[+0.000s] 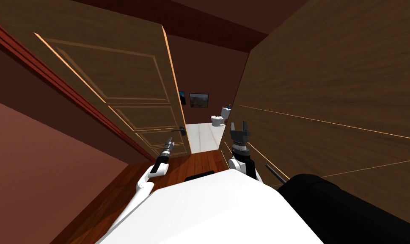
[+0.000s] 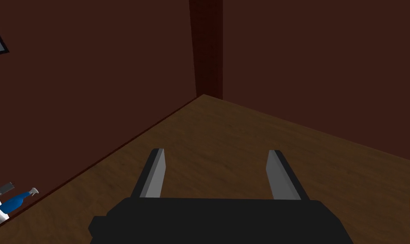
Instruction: Pull the door open
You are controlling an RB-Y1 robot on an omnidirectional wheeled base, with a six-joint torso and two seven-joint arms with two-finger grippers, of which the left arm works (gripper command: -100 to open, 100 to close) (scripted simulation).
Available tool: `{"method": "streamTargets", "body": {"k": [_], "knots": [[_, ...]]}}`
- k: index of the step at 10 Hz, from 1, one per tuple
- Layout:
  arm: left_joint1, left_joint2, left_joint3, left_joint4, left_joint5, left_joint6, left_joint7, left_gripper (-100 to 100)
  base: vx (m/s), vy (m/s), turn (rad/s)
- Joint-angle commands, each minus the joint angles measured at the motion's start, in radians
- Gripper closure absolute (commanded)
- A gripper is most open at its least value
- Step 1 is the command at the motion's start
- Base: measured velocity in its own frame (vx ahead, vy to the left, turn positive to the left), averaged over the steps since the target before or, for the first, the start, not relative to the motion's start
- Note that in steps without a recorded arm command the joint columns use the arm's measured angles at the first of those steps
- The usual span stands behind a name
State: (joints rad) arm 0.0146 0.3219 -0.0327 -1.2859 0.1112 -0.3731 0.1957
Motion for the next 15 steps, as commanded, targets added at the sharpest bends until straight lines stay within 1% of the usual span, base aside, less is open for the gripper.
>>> {"method": "streamTargets", "body": {"k": [1, 4, 5, 6, 7, 8, 9, 10, 13, 14, 15], "knots": [[-0.014, 0.005, -0.002, 0.030, 0.006, 0.007, 0.007, -100, 0.135, 0.015, -0.033], [-0.043, 0.021, -0.006, 0.093, 0.019, 0.020, 0.024, -100, 0.141, 0.014, -0.053], [-0.039, 0.019, -0.005, 0.083, 0.017, 0.014, 0.022, -100, 0.071, 0.014, -0.007], [-0.035, 0.045, 0.013, 0.112, 0.028, -0.002, 0.039, -100, 0.166, -0.024, -0.182], [-0.035, 0.045, 0.013, 0.112, 0.028, -0.002, 0.039, -100, 0.176, -0.037, -0.119], [-0.033, 0.061, 0.025, 0.128, 0.035, -0.013, 0.050, -100, 0.131, -0.049, -0.158], [-0.031, 0.069, 0.031, 0.137, 0.039, -0.020, 0.055, -100, 0.124, -0.052, -0.103], [-0.027, 0.095, 0.050, 0.165, 0.050, -0.038, 0.072, -100, 0.208, -0.072, -0.264], [-0.019, 0.140, 0.083, 0.213, 0.069, -0.071, 0.101, -100, 0.211, -0.026, -0.174], [-0.020, 0.125, 0.076, 0.206, 0.063, -0.067, 0.090, -100, 0.084, 0.004, -0.025], [-0.020, 0.125, 0.076, 0.206, 0.063, -0.067, 0.090, 100, -0.009, 0.000, 0.031]]}}
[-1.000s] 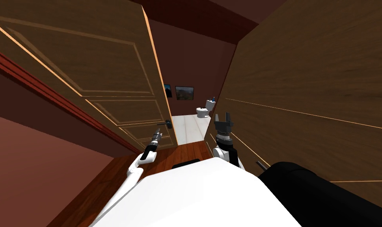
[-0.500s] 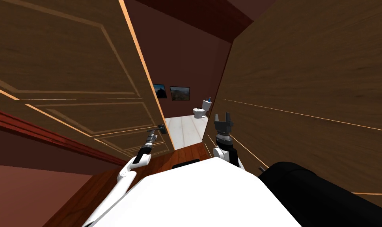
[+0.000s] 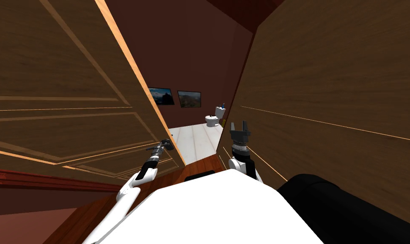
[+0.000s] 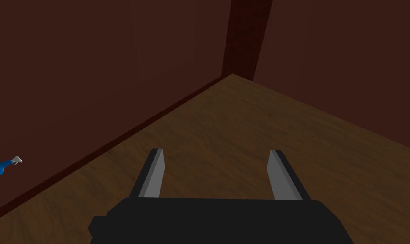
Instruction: Pull the door open
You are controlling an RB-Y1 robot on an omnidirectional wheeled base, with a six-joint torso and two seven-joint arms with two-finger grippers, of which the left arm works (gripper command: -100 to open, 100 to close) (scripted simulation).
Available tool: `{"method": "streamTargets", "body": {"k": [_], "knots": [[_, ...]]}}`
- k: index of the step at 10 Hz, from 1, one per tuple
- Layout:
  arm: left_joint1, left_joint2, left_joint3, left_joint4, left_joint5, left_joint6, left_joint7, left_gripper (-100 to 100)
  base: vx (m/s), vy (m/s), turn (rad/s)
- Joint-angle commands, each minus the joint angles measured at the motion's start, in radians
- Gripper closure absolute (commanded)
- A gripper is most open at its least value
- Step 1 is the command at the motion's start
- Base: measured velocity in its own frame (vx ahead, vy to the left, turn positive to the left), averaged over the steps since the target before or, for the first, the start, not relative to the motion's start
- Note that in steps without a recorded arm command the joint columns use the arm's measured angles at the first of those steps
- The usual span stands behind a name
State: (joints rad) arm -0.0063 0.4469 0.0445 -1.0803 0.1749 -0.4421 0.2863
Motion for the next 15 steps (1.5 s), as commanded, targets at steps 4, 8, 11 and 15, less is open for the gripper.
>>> {"method": "streamTargets", "body": {"k": [4, 8, 11, 15], "knots": [[0.001, 0.000, -0.001, 0.000, 0.000, 0.002, 0.000, 100, -0.021, 0.000, -0.003], [0.023, 0.029, -0.026, -0.014, 0.000, -0.015, 0.030, 100, -0.106, 0.044, -0.089], [0.051, 0.067, -0.057, -0.033, 0.002, -0.037, 0.068, 100, -0.191, 0.065, -0.128], [0.087, 0.115, -0.096, -0.057, 0.003, -0.066, 0.116, 100, -0.228, 0.079, -0.130]]}}
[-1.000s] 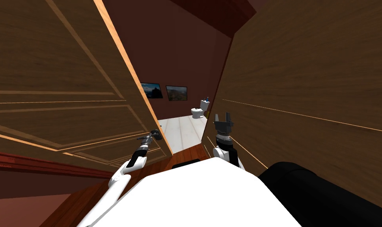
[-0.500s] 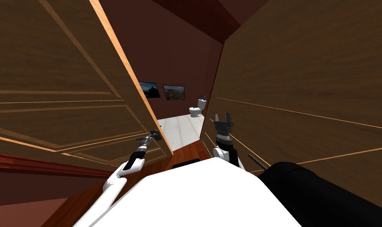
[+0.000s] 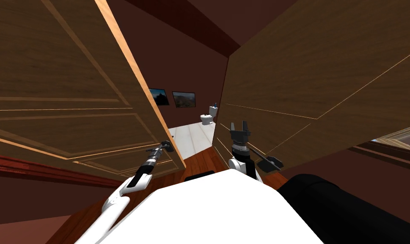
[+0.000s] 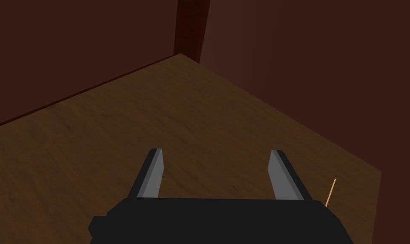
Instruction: Pull the door open
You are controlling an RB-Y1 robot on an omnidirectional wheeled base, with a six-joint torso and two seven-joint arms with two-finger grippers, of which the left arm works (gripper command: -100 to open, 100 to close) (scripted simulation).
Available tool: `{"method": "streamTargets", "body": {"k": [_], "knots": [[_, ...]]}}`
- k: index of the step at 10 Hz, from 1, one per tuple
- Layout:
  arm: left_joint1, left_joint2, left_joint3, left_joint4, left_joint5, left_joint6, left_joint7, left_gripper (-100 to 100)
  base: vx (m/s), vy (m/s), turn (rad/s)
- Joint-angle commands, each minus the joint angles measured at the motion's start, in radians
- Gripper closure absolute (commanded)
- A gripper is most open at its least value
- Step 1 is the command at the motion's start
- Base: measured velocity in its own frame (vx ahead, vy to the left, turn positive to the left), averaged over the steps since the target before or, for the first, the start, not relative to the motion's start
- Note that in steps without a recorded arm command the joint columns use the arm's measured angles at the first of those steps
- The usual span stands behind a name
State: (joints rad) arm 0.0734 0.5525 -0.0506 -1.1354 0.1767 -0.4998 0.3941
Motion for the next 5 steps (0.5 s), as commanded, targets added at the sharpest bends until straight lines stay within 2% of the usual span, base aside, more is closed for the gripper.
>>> {"method": "streamTargets", "body": {"k": [1, 2, 3, 5], "knots": [[0.000, 0.000, 0.000, 0.000, 0.000, 0.000, 0.000, 100, -0.090, 0.009, -0.025], [0.023, 0.022, -0.018, -0.006, -0.001, -0.026, 0.021, 100, -0.165, 0.065, -0.129], [0.028, 0.028, -0.022, -0.008, -0.001, -0.033, 0.026, 100, -0.218, 0.064, -0.138], [0.056, 0.062, -0.042, -0.019, -0.001, -0.071, 0.054, 100, -0.226, 0.078, -0.131]]}}
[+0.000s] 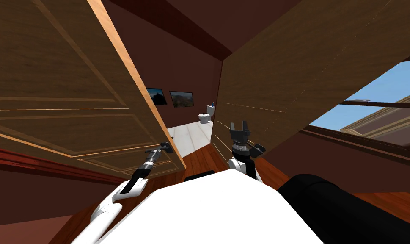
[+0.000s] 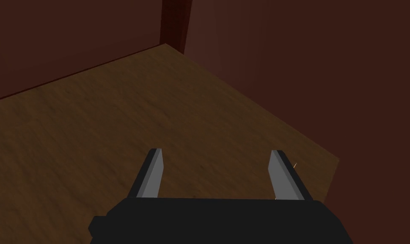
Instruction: Pull the door open
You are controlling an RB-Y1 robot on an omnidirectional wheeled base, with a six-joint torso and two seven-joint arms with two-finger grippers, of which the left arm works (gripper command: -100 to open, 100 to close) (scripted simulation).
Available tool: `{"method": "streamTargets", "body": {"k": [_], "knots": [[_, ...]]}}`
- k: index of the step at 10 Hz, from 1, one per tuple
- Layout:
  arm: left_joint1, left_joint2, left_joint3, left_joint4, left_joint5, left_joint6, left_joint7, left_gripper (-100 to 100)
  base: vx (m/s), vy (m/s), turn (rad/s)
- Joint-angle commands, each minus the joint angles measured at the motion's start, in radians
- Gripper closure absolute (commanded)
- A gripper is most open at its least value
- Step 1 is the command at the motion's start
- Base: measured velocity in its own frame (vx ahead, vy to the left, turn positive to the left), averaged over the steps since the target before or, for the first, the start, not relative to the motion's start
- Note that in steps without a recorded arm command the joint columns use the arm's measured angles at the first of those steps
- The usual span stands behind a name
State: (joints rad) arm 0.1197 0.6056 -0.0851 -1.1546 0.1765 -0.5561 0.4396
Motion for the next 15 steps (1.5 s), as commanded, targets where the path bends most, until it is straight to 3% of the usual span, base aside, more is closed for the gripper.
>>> {"method": "streamTargets", "body": {"k": [1, 4, 5, 6, 8, 11, 13, 14, 15], "knots": [[0.021, 0.022, -0.016, -0.004, -0.001, -0.030, 0.020, 100, -0.205, 0.121, -0.135], [0.053, 0.061, -0.039, -0.016, -0.001, -0.073, 0.052, 100, -0.224, 0.094, -0.110], [0.044, 0.046, -0.041, -0.013, -0.003, -0.065, 0.043, 100, -0.102, 0.027, -0.032], [0.063, 0.066, -0.053, -0.009, -0.003, -0.097, 0.058, 100, -0.176, 0.039, -0.170], [0.075, 0.082, -0.059, -0.007, -0.002, -0.121, 0.069, 100, -0.207, 0.104, -0.161], [0.107, 0.123, -0.074, 0.000, 0.001, -0.182, 0.097, 100, -0.220, 0.096, -0.163], [0.121, 0.143, -0.081, 0.003, 0.002, -0.210, 0.110, 100, -0.229, 0.082, -0.116], [0.119, 0.133, -0.083, -0.004, 0.000, -0.199, 0.103, 100, -0.095, 0.027, -0.023], [0.131, 0.145, -0.091, 0.008, 0.000, -0.228, 0.113, 100, -0.136, 0.052, -0.133]]}}
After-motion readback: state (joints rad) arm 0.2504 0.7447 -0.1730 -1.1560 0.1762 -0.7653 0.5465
